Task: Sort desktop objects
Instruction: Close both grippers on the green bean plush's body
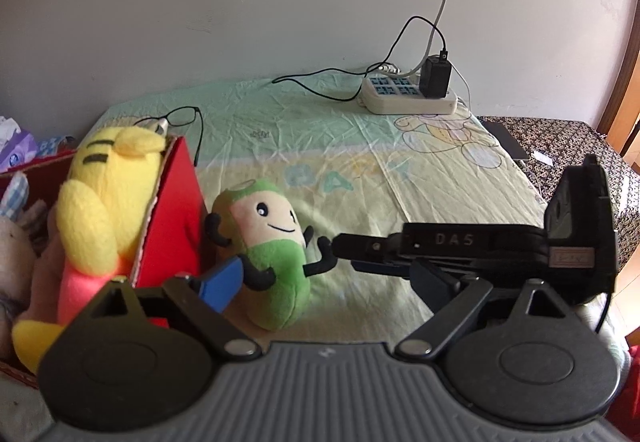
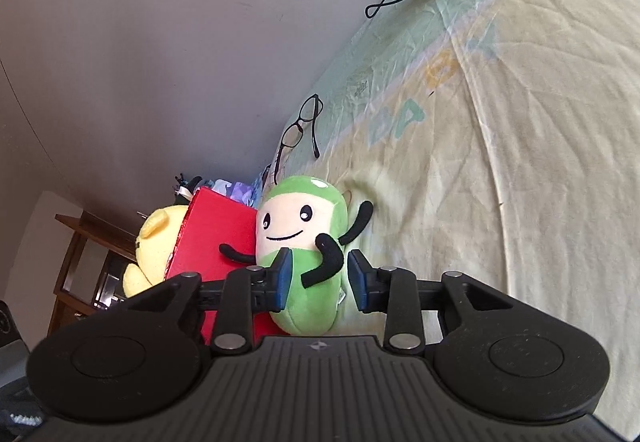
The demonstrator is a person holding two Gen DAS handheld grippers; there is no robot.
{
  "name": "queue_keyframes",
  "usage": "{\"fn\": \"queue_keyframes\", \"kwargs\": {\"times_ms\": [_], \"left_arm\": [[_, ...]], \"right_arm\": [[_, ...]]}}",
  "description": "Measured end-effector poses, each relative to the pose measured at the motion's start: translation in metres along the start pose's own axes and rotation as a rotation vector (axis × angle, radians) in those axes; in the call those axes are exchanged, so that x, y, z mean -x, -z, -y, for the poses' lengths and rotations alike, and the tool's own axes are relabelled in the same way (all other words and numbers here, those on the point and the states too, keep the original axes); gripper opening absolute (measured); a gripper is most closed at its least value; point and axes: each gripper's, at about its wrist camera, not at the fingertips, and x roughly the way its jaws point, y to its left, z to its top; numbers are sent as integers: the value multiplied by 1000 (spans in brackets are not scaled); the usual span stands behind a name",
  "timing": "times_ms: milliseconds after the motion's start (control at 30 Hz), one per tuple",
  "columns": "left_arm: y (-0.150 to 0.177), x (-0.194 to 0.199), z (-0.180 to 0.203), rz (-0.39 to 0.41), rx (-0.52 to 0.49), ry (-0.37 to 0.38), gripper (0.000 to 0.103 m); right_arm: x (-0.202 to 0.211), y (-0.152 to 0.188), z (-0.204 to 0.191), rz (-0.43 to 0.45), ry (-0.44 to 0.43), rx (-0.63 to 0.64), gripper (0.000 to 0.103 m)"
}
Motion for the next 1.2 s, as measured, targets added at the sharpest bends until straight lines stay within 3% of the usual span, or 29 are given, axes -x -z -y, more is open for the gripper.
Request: {"fn": "queue_keyframes", "kwargs": {"times_ms": [33, 100, 133, 167, 433, 600, 800, 900, 967, 1100, 1200], "left_arm": [[0, -1, -1, -5, 7, 2, 92], [0, -1, -4, -11, 21, 1, 92], [0, -1, -5, -11, 23, -2, 92], [0, -1, -6, -11, 24, -6, 92], [1, 5, -13, -20, 72, 55, 92], [12, 8, -12, -85, 122, 188, 91], [26, 17, -6, -130, 122, 274, 88], [24, 22, -3, -116, 120, 291, 87], [20, 24, -2, -99, 122, 303, 86], [18, 17, 2, -109, 136, 319, 86], [24, 7, 3, -153, 167, 335, 86]], "right_arm": [[-7, -1, 1, -1, 9, 2, 44], [-17, 0, 2, -9, 9, -13, 44], [-22, 0, 4, -23, -15, -26, 38], [-25, 1, 4, -42, -40, -34, 10], [15, 8, -2, -41, -78, -12, 9], [59, 30, -2, -80, -43, -14, 9], [107, 58, -7, -113, 5, -34, 10], [120, 59, -11, -90, -5, -36, 17], [120, 54, -9, -49, -1, -72, 33], [116, 43, 12, 57, -7, -215, 30], [103, 40, 13, 56, 77, -187, 31]]}}
